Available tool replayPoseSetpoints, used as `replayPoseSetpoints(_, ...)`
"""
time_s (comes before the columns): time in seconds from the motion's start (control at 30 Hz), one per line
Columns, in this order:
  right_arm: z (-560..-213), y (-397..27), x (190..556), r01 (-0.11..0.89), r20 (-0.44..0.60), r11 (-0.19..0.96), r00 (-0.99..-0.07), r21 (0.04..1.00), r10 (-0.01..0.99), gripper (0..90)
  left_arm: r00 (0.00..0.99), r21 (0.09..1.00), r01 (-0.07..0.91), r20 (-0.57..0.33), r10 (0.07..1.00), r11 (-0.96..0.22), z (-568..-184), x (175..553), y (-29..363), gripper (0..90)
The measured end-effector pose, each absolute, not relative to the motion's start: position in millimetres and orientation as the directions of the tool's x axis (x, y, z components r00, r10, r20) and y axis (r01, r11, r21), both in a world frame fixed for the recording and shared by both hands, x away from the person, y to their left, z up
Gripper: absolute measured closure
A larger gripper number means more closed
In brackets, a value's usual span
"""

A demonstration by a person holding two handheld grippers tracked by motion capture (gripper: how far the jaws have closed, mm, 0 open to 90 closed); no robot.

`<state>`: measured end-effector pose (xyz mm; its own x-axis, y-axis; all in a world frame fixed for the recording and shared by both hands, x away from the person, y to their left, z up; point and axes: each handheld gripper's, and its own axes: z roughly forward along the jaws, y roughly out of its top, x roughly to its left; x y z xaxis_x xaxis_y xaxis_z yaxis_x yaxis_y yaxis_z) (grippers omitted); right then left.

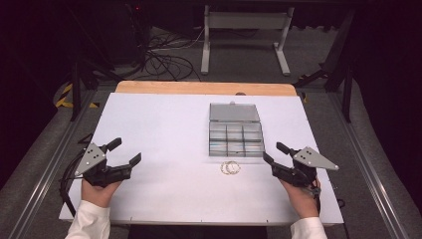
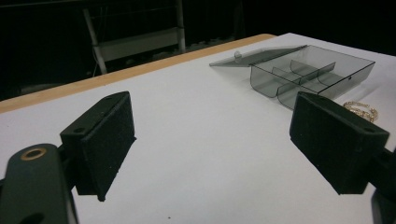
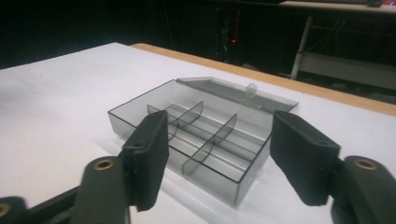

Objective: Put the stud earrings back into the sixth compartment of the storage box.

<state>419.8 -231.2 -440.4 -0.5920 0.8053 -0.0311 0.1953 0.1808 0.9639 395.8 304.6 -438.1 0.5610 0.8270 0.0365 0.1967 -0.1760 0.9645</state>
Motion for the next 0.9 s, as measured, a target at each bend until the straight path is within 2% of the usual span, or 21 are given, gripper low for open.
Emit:
replayPoseSetpoints(0.2,-444.6,-216.7,424.4,0.231,-0.013,0.193,-0.607,0.954,0.794,45.3,0.564,0.961,0.202,0.041,0.825,-0.187,-439.4,396.8,302.9,14.5)
replayPoseSetpoints(0.63,-451.3,-193.3,430.3,0.274,-0.023,0.251,-0.632,0.928,0.774,47.5,0.562,0.959,0.207,0.047,0.826,-0.195,-439.8,396.9,301.3,14.4)
replayPoseSetpoints(0.9,-460.8,-172.2,436.2,0.338,-0.005,0.297,-0.653,0.893,0.758,54.8,0.566,0.957,0.211,0.045,0.823,-0.198,-440.7,397.5,298.9,14.2)
